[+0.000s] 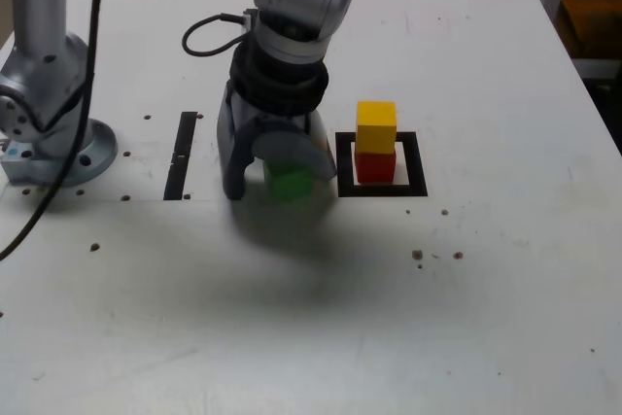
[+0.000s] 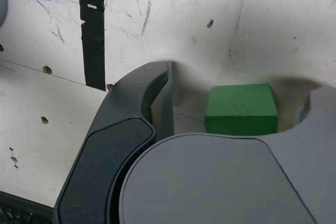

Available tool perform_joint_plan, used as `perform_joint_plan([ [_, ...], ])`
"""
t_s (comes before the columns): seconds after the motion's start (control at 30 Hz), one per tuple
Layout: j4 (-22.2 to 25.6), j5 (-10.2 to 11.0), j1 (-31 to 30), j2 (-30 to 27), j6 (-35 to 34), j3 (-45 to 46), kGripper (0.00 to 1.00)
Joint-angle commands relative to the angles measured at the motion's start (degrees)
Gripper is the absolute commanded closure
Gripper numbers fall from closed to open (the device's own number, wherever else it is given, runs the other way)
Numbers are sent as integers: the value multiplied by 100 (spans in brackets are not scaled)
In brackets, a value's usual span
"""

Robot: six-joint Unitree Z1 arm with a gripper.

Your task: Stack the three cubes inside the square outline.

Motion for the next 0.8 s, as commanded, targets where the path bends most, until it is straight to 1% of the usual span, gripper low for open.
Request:
perform_joint_plan([
  [0.0,-21,-3,7,41,-5,-40,41],
  [0.03,-55,12,8,61,-5,-58,48],
  [0.07,-90,19,8,67,-5,-60,52],
  [0.23,-297,15,8,53,-41,-34,60],
  [0.3,-342,9,7,34,-95,-32,67],
  [0.33,-345,9,9,21,-135,-38,73],
  [0.4,-332,17,15,-9,-182,-48,82],
  [0.43,-321,24,20,-37,-197,-53,85],
  [0.5,-251,56,33,-137,-226,-56,90],
  [0.53,-156,110,41,-252,-261,-62,91],
  [0.57,29,214,48,-445,-328,-94,93],
  [0.63,373,390,51,-709,-447,-204,94],
  [0.67,590,491,51,-831,-504,-306,94],
  [0.7,919,628,51,-960,-559,-501,94],
  [0.77,1467,848,44,-1069,-615,-899,94],
])
